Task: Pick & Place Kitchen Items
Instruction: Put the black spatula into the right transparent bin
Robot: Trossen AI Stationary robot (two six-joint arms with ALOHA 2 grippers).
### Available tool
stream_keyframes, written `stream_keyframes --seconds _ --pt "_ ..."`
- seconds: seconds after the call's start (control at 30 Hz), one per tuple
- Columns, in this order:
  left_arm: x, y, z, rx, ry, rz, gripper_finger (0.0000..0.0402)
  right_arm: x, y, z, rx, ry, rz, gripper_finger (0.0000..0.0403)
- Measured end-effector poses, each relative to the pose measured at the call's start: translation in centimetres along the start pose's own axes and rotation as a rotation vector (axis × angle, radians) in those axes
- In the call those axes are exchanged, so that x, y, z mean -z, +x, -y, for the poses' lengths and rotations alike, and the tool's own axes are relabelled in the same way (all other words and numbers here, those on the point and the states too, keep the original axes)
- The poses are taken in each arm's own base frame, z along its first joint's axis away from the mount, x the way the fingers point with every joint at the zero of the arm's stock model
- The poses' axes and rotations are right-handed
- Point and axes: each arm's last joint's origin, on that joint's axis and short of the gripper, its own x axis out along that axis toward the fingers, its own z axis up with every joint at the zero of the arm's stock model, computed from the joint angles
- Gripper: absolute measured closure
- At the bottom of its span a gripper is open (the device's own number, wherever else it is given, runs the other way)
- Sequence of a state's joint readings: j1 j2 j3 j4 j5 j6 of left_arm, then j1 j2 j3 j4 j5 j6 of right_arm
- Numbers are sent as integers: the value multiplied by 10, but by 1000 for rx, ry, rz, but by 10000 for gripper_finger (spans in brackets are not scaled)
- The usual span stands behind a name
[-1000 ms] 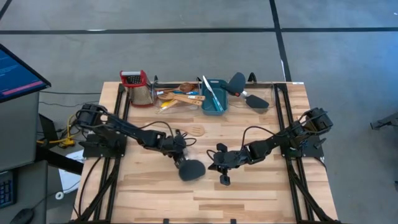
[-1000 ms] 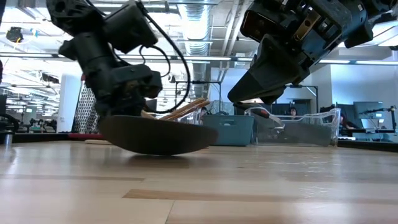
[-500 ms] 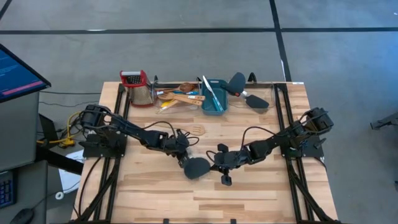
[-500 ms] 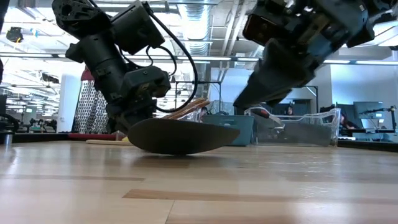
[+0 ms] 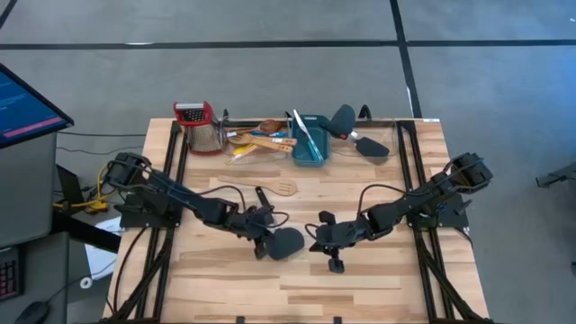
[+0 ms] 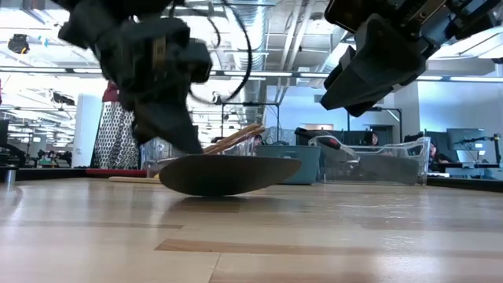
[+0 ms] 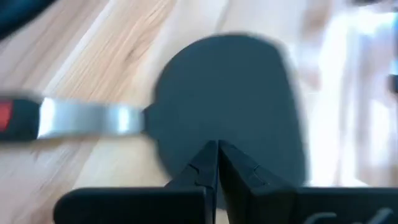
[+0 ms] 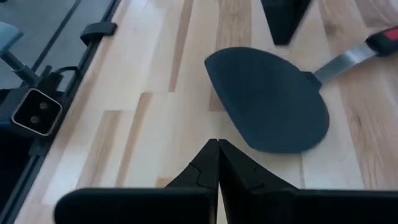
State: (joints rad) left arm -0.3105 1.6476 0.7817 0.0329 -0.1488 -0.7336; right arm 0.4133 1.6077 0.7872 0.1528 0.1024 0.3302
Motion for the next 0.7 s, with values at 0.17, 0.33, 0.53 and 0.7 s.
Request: stream_keyframes --seconds 0.17,0.33,0.53,0.7 --pt "-19 -16 14 51 156 83 400 8 -1 -1 1 -12 -84 403" --pt "-43 -37 16 40 318 202 400 16 -2 -10 -22 -40 -133 403" --pt "-69 -58 0 -54 491 317 400 14 -18 -12 -42 -46 -178 403" --pt "-89 -63 -25 -149 513 350 400 -5 -54 -5 -44 -109 -101 403"
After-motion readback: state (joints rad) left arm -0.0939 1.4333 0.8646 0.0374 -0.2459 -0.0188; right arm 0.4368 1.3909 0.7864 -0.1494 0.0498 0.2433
